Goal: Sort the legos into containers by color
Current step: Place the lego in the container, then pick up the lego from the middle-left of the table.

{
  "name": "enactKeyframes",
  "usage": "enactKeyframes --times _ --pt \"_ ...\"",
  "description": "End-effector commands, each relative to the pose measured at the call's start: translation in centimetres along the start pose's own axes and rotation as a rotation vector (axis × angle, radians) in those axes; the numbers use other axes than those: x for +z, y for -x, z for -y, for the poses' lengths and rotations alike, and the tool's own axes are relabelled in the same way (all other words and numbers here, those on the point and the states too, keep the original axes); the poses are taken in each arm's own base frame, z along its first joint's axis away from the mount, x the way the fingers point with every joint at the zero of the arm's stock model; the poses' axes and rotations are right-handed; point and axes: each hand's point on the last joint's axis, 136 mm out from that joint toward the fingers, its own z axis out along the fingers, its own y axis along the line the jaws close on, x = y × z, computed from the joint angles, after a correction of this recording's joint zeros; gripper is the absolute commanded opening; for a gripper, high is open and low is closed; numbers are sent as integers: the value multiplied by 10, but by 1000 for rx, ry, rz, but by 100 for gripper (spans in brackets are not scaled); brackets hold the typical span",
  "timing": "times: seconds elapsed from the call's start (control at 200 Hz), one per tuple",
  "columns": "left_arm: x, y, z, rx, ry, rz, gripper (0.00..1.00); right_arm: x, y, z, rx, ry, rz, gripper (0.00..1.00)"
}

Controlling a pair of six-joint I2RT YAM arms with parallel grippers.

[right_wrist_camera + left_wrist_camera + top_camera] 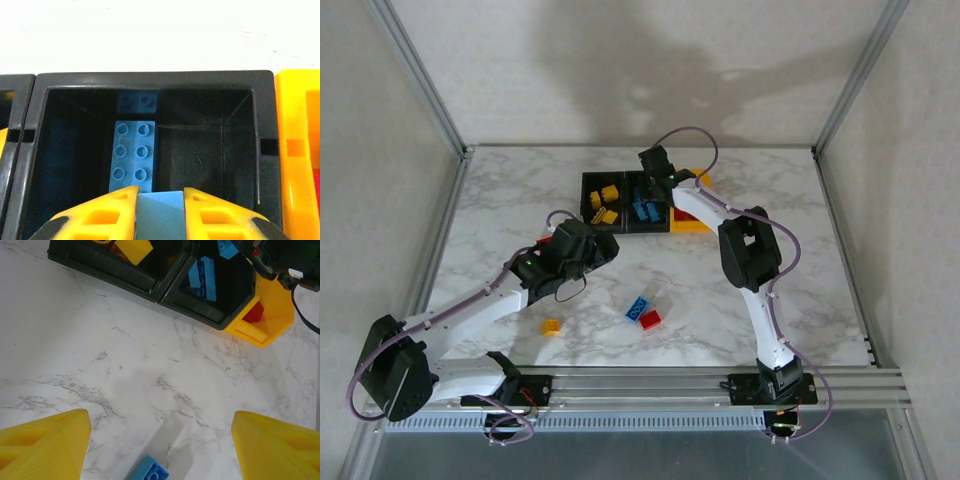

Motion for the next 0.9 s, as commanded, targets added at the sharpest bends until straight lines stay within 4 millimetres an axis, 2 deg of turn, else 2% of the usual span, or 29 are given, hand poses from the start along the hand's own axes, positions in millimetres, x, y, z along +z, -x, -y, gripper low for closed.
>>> enactKeyframes --times 0.0,0.205,0.406,0.536,0.691,0.896 --pt "-5 2 1 15 -1 14 75 5 7 8 9 -53 6 20" --pt "-5 2 -1 20 6 13 75 5 14 8 14 -62 14 38" --pt "-7 3 -5 13 21 23 75 -10 27 4 13 -46 47 41" --pt "-11 4 -15 5 58 33 75 -42 43 -8 -1 19 111 41" --pt "-18 6 -36 -10 132 46 76 -87 51 -23 -31 88 180 42" --pt "-24 16 -69 -29 238 73 76 -140 37 -39 -55 190 208 47"
